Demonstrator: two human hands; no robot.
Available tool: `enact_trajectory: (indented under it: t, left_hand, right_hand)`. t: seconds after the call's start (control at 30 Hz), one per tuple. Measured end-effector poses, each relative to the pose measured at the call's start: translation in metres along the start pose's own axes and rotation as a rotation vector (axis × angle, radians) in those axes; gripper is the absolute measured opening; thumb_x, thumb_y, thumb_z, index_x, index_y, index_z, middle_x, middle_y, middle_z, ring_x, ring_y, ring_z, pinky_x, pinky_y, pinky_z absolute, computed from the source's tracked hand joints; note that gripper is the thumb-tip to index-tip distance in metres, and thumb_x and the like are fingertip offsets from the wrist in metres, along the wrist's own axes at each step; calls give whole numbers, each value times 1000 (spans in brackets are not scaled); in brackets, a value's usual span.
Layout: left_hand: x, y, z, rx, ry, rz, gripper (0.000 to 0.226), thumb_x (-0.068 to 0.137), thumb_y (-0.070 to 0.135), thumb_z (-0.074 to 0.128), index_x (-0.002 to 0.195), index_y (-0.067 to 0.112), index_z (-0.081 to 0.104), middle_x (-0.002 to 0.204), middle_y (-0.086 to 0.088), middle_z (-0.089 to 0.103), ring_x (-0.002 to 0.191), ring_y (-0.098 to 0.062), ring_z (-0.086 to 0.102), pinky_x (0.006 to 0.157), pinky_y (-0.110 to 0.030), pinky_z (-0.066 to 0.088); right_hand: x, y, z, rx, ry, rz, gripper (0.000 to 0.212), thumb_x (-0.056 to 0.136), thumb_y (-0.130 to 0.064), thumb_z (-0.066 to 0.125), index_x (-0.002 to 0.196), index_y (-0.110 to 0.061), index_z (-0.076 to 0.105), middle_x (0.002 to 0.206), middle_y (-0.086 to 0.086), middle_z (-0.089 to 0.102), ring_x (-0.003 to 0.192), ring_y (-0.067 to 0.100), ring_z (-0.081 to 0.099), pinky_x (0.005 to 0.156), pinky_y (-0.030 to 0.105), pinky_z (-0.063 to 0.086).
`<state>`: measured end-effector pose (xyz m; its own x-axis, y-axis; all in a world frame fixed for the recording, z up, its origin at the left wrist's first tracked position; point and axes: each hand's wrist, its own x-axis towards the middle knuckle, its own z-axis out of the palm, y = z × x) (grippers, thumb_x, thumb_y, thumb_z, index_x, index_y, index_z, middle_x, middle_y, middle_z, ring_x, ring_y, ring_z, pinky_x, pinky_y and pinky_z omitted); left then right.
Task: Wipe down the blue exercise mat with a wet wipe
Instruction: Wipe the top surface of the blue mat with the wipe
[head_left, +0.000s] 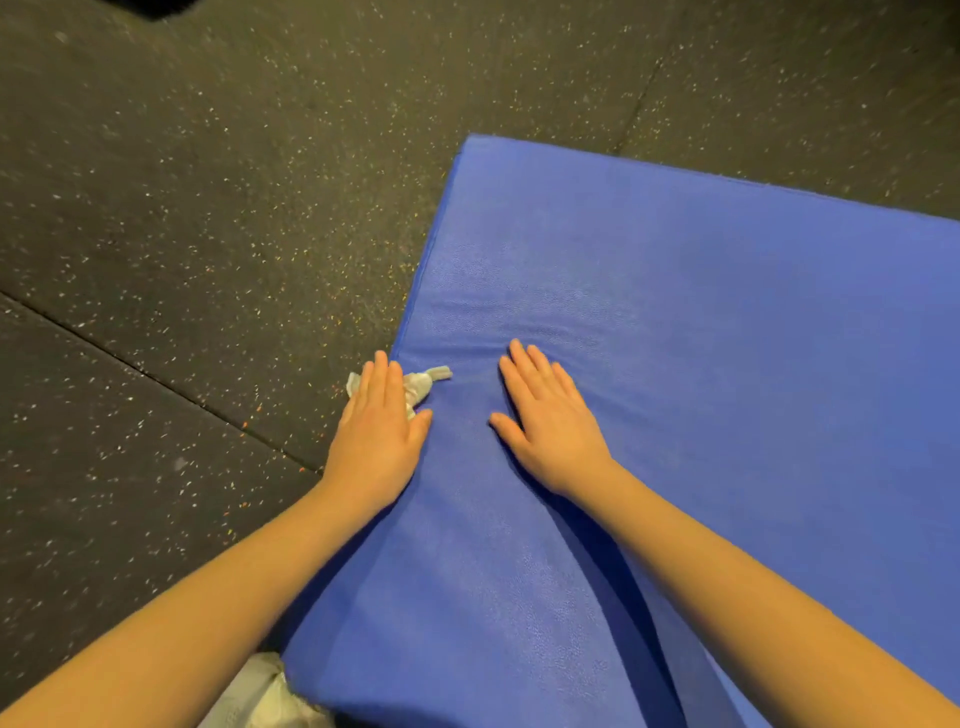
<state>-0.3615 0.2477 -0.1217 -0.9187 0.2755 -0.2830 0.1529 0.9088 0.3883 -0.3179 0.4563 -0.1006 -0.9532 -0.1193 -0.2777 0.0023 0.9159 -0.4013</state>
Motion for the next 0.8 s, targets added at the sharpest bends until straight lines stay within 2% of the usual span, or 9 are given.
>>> enact_trajectory:
  t: [0.13,0.23,0.33,0.43,0.57,0.63,0.7,0.77,0.8]
  left_hand:
    - [-36,7,6,-24,57,76,72,93,43,31,148,-2,22,158,-12,6,146,-23,4,117,-32,8]
    - [-35,6,5,-66,9,78,78,89,50,22,150,2,16,156,-4,-2,145,-15,-2,116,-29,5]
    - [6,6,-1,-121,11,75,57,99,34,33,145,1,30,159,-17,11,148,-27,6,118,-41,18]
    - [64,8,-14,-199,-11,63,42,96,35,26,126,15,47,135,-14,33,135,-34,26,103,-49,34]
    - [101,23,-19,-223,53,139,20,98,24,32,109,30,48,115,-3,33,116,-32,39,87,-43,40]
    - [101,31,-22,-286,81,204,33,99,15,35,93,47,36,109,1,34,108,-32,42,78,-41,37]
    - [106,32,-27,-321,67,227,35,99,14,35,88,47,32,115,-3,39,114,-35,42,79,-42,38]
    - [121,29,-30,-215,115,240,27,99,17,33,96,43,40,110,-4,40,108,-31,43,87,-44,39]
    - [128,27,-30,-121,151,208,18,98,20,32,103,29,47,107,-4,40,102,-30,43,87,-45,39]
  right_hand:
    - [50,17,-28,5,69,148,62,103,-37,35,153,-10,12,162,6,-2,149,23,-3,118,37,-1]
    - [76,31,-43,-58,60,137,62,103,-38,34,153,-10,12,162,6,1,149,23,-2,119,38,1]
    - [87,35,-42,-86,63,113,63,103,-38,34,153,-10,10,162,6,-1,149,23,-3,120,38,1]
    - [89,38,-37,-80,103,107,64,102,-38,34,153,-10,9,162,6,-2,149,23,-4,119,36,-4]
    - [91,46,-30,-75,157,63,64,100,-42,34,152,-9,19,161,7,8,149,23,3,118,33,-3]
    - [92,47,-27,-67,197,53,66,96,-46,29,150,-8,26,160,8,15,148,24,10,118,33,0]
    - [92,47,-24,-62,216,48,71,92,-49,22,149,-7,29,159,8,18,148,24,13,118,33,0]
    - [95,49,-26,-62,218,34,71,92,-49,23,149,-7,28,159,8,17,148,24,12,119,34,0]
    - [101,51,-29,-60,216,32,69,94,-48,26,150,-8,26,160,8,15,148,24,10,120,36,0]
